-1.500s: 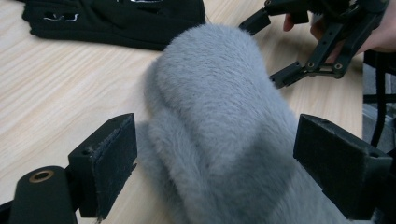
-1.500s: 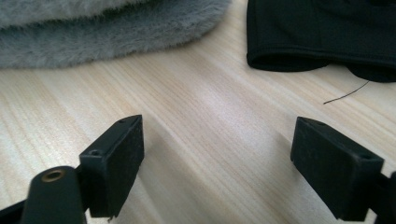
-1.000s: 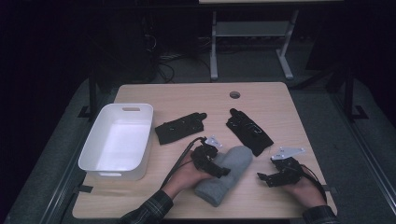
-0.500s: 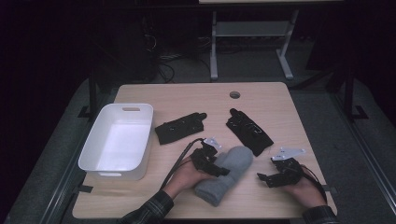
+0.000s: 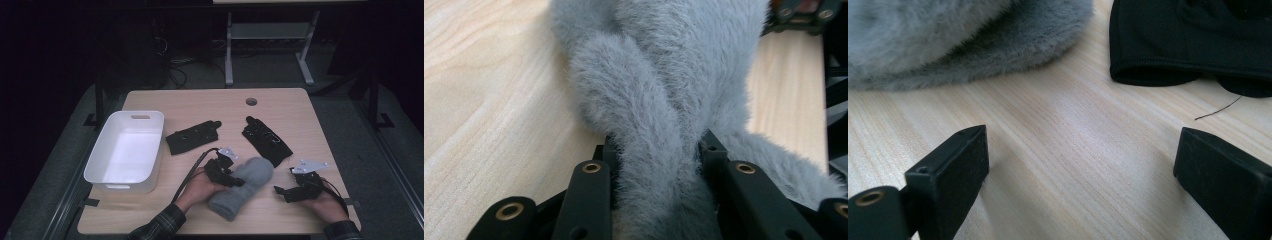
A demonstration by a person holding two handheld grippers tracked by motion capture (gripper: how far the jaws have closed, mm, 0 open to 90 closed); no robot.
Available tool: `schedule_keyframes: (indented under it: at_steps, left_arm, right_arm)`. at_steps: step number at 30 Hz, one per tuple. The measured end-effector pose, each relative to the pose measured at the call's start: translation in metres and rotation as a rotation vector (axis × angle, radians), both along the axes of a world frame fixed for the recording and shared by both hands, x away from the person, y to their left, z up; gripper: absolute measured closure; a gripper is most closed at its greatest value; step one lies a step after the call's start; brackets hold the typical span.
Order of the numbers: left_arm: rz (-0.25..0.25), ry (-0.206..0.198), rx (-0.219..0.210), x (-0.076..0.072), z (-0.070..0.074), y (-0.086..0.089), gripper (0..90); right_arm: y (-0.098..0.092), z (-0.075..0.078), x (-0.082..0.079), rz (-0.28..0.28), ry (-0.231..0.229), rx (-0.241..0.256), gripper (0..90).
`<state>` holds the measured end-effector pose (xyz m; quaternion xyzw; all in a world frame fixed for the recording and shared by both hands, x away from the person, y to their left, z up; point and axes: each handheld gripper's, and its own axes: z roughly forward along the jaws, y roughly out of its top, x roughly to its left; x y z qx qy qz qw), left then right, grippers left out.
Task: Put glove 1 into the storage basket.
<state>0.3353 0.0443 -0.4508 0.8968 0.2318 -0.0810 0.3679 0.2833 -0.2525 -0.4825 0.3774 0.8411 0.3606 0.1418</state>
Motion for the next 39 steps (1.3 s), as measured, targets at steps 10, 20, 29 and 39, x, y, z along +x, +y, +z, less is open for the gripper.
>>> schedule_keyframes:
  at_steps: [10, 20, 29, 39]
  left_arm:
    - [0.005, 0.009, -0.039, -0.002, 0.022, 0.012, 67.1]
    - [0.059, -0.027, -0.075, 0.004, 0.052, 0.038, 66.7]
    - [0.111, -0.061, -0.066, 0.013, 0.080, 0.067, 66.6]
    - [0.179, -0.101, -0.077, 0.024, 0.121, 0.110, 66.5]
  right_arm:
    - [0.000, 0.000, 0.000, -0.001, 0.001, 0.001, 7.5]
    - [0.000, 0.000, 0.000, -0.004, 0.005, 0.001, 7.5]
    - [0.000, 0.000, 0.000, -0.004, 0.006, 0.001, 7.4]
    - [0.000, 0.000, 0.000, -0.004, 0.005, 0.002, 7.4]
